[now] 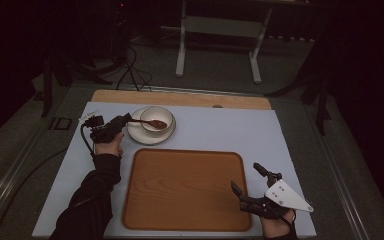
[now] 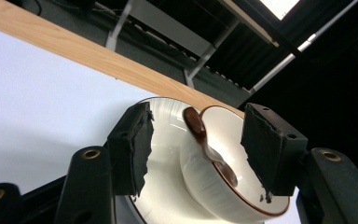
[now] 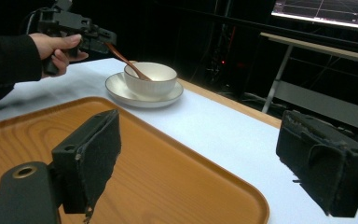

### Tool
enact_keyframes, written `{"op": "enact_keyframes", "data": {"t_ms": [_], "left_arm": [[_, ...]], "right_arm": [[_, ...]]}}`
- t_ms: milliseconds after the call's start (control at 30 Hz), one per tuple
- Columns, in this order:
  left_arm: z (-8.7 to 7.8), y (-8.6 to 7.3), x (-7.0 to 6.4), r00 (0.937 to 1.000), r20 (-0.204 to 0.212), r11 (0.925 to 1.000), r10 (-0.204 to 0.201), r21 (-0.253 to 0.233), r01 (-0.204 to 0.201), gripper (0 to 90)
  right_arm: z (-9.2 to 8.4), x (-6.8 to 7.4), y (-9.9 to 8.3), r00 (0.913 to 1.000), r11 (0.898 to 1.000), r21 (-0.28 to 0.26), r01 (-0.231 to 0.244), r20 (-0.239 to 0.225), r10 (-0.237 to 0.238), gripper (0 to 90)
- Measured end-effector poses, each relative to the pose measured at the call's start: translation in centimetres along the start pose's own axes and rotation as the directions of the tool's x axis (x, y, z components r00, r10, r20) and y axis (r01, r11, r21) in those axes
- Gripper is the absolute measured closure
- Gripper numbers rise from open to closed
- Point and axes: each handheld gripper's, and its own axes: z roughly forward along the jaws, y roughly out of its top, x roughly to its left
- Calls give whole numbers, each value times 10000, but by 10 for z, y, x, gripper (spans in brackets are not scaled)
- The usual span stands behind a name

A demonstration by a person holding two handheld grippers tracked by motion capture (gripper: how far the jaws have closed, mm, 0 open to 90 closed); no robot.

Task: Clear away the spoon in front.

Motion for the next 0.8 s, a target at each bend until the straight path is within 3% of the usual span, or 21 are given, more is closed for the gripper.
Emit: {"op": "enact_keyframes", "data": {"t_ms": [667,733,800], "left_arm": [[11,-11,0,9974,-84,9969,-715,-331,712,767],[10,-12,0,9951,210,9941,-967,-476,976,801],[9,-11,-1,9958,221,9940,-885,-622,897,815]], "right_arm": [[2,-1,-2,9999,9999,69,-75,-116,76,138],[2,-1,-2,9999,9999,74,-70,-121,71,138],[1,-1,-2,9999,9999,72,-74,-126,75,138]]}}
